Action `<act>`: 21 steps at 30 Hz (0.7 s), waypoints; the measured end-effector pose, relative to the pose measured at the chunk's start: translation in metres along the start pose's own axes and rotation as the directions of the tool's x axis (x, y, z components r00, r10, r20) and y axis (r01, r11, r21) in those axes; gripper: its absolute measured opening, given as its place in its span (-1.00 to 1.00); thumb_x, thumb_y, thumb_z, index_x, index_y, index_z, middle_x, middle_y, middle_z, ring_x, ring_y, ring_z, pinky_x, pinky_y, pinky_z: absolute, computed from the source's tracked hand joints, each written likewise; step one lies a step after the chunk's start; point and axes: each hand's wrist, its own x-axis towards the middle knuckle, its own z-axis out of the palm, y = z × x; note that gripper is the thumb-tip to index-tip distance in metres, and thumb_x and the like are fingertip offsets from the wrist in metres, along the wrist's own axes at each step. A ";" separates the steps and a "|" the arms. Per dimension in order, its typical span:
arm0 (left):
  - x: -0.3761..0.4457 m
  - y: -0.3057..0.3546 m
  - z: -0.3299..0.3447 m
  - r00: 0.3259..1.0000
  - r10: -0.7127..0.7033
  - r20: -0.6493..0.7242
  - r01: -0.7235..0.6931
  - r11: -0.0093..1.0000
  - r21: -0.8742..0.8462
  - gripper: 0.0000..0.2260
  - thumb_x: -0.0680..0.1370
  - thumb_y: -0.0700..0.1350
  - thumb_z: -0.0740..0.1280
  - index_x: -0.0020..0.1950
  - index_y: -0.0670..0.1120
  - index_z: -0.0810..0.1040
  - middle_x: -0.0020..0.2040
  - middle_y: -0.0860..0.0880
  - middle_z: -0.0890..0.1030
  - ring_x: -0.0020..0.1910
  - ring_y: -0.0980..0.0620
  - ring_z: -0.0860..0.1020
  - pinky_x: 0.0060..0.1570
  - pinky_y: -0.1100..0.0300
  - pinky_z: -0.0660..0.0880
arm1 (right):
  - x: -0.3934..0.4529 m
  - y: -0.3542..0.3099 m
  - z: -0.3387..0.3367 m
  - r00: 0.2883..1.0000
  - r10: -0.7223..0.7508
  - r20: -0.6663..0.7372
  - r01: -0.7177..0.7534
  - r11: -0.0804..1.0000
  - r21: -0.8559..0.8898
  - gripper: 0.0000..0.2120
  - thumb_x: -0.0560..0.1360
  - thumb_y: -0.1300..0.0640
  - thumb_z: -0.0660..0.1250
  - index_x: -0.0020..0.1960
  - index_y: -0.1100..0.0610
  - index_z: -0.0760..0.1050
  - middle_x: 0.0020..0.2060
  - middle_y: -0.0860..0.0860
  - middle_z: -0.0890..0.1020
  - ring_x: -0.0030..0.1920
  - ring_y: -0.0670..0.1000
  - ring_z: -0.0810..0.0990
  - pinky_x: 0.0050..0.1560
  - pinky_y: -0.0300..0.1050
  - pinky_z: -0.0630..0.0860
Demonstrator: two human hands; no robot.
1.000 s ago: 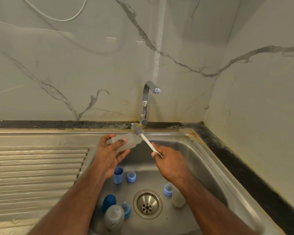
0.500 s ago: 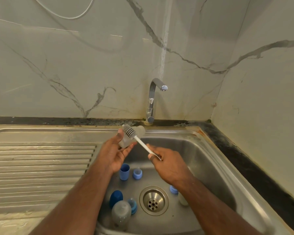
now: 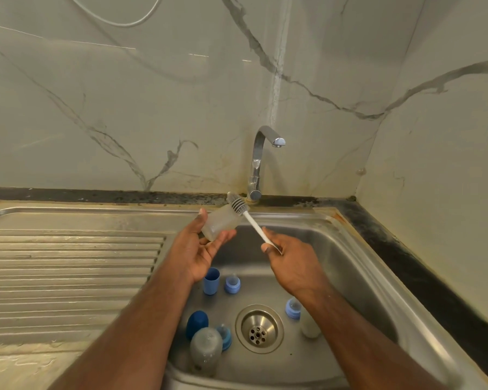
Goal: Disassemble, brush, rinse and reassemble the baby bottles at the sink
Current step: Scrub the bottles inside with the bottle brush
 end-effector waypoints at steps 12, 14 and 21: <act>0.005 0.002 -0.006 0.998 -0.035 -0.042 0.038 0.997 0.064 -0.55 0.58 0.14 0.39 0.24 -0.21 0.52 0.09 -0.30 0.68 -0.09 -0.10 0.70 -0.18 0.20 0.63 | 0.003 0.005 -0.006 1.000 0.002 0.000 -0.002 1.000 0.017 -0.61 0.66 -0.05 0.22 0.48 -0.13 0.41 0.05 -0.10 0.64 -0.09 -0.15 0.55 -0.08 -0.26 0.42; 0.006 0.001 -0.006 0.999 -0.027 -0.047 0.031 0.997 0.077 -0.56 0.57 0.14 0.40 0.24 -0.19 0.52 0.10 -0.28 0.68 -0.04 -0.10 0.67 -0.09 0.19 0.58 | 0.002 0.005 -0.004 1.000 -0.018 0.016 0.018 0.999 0.028 -0.60 0.65 -0.05 0.23 0.48 -0.12 0.41 0.12 -0.10 0.64 -0.04 -0.15 0.55 -0.01 -0.26 0.42; 0.003 0.004 -0.005 0.999 -0.037 0.013 0.037 0.999 -0.020 -0.61 0.61 0.00 0.38 0.35 -0.18 0.45 0.21 -0.35 0.58 -0.17 -0.14 0.71 -0.22 0.22 0.63 | 0.003 0.004 -0.005 1.000 -0.007 0.001 0.007 0.999 0.054 -0.63 0.65 -0.05 0.23 0.45 -0.14 0.43 -0.11 -0.15 0.60 -0.18 -0.19 0.51 -0.19 -0.31 0.37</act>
